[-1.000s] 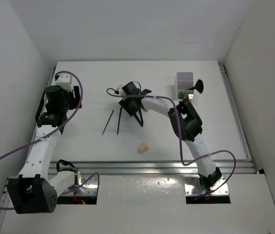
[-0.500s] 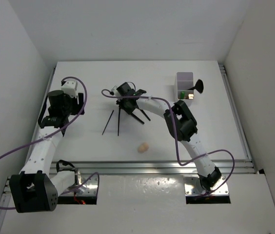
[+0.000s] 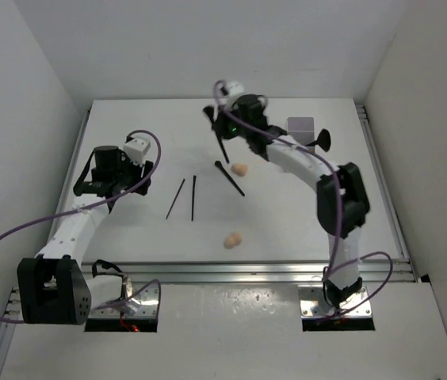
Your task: Organize the makeup
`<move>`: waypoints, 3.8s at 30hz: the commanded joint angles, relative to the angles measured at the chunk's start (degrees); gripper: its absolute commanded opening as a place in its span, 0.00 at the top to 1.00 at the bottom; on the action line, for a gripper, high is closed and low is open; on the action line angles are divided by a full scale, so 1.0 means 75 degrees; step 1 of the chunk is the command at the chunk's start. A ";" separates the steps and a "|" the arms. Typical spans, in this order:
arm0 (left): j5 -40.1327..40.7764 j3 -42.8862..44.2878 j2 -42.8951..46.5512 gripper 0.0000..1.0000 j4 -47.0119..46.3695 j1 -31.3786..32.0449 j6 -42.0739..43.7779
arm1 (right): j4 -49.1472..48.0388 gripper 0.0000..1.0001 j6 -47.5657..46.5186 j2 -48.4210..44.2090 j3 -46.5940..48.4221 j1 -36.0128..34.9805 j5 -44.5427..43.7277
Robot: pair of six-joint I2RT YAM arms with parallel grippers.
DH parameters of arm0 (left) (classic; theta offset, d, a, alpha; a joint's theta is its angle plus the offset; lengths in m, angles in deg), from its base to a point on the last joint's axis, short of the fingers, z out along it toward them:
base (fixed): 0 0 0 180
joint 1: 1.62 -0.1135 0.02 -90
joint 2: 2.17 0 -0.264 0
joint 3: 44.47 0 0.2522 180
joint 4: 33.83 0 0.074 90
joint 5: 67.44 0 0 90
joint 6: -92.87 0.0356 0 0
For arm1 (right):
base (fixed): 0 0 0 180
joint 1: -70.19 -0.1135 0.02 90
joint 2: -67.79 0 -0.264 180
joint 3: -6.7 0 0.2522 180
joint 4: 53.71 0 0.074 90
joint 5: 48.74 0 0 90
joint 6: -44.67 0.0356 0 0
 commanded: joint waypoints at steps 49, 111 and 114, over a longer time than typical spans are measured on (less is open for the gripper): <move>0.0324 0.1093 -0.2463 0.33 -0.0024 0.1009 0.0288 | -1.0499 1.00 0.0445 -0.0482 -0.5745 0.3113 -0.4997; 0.1578 0.3424 -0.5467 1.00 0.1968 0.2181 -0.1787 | -0.1557 0.37 -0.0892 -0.9247 -0.7502 0.1906 -0.2981; 0.1578 0.3424 -0.4855 1.00 0.1781 0.2111 -0.1622 | -0.1394 0.37 -0.0821 -0.9493 -0.7899 0.1894 -0.3143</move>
